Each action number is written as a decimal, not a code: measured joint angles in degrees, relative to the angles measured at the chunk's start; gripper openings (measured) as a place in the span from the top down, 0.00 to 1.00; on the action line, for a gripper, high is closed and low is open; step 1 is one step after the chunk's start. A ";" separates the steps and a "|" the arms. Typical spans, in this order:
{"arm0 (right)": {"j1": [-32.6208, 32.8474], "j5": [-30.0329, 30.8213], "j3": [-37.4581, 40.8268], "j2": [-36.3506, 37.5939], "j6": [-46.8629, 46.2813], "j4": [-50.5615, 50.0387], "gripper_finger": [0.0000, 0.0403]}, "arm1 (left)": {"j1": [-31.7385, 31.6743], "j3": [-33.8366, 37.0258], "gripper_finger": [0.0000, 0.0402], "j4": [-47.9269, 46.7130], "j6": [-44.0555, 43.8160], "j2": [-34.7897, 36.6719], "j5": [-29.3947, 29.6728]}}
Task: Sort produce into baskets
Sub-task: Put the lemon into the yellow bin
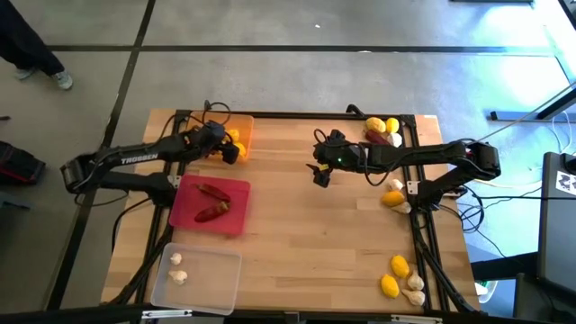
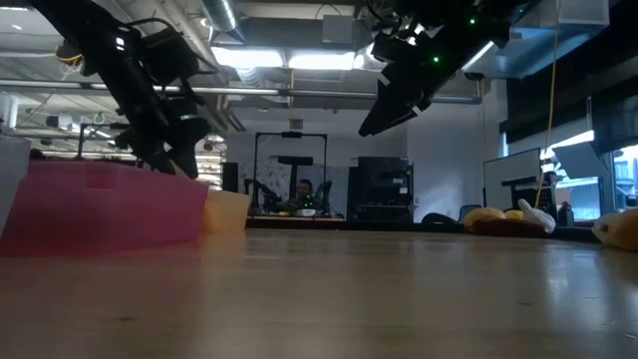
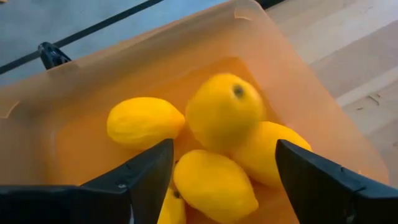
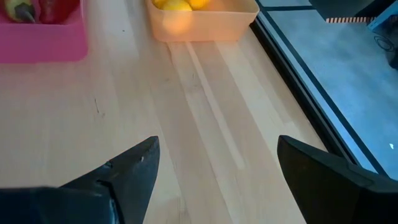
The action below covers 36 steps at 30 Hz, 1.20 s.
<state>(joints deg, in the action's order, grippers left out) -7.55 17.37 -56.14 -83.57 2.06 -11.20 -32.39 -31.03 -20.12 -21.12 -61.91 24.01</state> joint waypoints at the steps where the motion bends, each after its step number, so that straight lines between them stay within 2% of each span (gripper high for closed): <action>1: 0.00 0.00 0.00 0.00 0.02 -0.15 0.21 | 0.01 -0.16 0.31 -0.68 -0.28 0.54 0.00; 5: 0.00 0.00 0.00 0.00 -0.15 0.14 0.21 | 0.08 -0.78 0.31 -3.40 -0.35 2.43 -0.08; 17: 0.02 -1.50 0.00 0.02 -0.65 0.70 0.21 | 3.64 -0.91 0.31 -2.77 1.69 9.09 -0.65; 25: 0.02 -1.51 0.00 1.39 -0.30 0.39 0.21 | 10.14 -0.91 0.31 4.48 7.16 10.69 -1.72; 36: 0.02 -0.91 0.00 7.64 -3.15 -13.05 0.21 | 19.47 -0.42 0.31 14.68 10.73 9.80 -2.02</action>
<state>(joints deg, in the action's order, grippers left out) -7.53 16.46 -56.14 -75.93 -1.09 -24.24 -12.92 -31.46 -5.44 -10.39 -52.11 21.99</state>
